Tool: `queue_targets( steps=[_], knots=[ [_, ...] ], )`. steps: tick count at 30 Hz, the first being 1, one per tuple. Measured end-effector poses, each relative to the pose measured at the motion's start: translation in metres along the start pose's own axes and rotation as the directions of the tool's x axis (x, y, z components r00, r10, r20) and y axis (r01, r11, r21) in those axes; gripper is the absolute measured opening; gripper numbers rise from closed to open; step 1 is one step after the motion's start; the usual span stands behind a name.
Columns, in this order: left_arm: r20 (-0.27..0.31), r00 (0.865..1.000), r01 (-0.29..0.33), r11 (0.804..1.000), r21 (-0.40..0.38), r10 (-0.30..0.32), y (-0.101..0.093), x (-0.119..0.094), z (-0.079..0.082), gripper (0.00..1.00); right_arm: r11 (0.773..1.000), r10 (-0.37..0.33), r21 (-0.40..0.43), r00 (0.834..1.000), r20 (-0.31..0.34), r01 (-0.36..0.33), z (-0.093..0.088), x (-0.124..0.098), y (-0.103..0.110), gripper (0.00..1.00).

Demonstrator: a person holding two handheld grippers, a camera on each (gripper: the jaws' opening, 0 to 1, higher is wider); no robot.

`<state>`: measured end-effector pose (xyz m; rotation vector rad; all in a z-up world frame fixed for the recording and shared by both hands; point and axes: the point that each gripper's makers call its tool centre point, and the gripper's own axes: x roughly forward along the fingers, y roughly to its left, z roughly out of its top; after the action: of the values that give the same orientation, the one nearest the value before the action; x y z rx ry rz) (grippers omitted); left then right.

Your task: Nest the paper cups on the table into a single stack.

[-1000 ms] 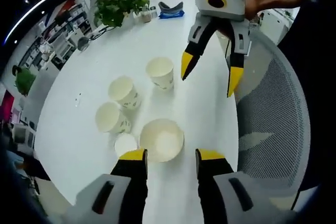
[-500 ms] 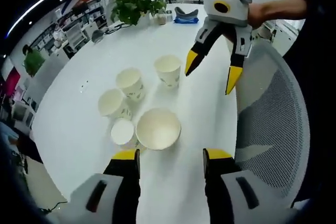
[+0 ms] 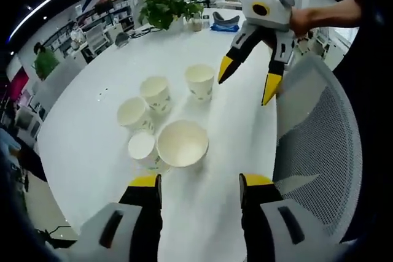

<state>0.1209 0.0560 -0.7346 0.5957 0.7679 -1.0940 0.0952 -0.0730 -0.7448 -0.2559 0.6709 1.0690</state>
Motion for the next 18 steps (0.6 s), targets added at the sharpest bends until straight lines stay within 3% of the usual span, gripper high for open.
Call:
queue_targets(
  steps=[8,14,18],
  knots=[
    [0.031,0.999,-0.030,0.999,-0.040,0.032,0.004,-0.002,-0.002,0.50,0.999,-0.028,0.015,1.000,0.006,0.028,0.004,-0.006,-0.002,0.49],
    [0.079,0.994,-0.061,0.993,-0.104,0.070,0.015,-0.005,0.000,0.50,0.998,-0.065,0.014,0.998,0.019,0.065,0.011,-0.015,-0.013,0.49],
    [0.114,0.986,-0.106,0.986,-0.132,0.122,0.020,-0.006,0.002,0.50,0.995,-0.104,0.011,0.995,0.004,0.104,0.007,-0.019,-0.031,0.47]
  ],
)
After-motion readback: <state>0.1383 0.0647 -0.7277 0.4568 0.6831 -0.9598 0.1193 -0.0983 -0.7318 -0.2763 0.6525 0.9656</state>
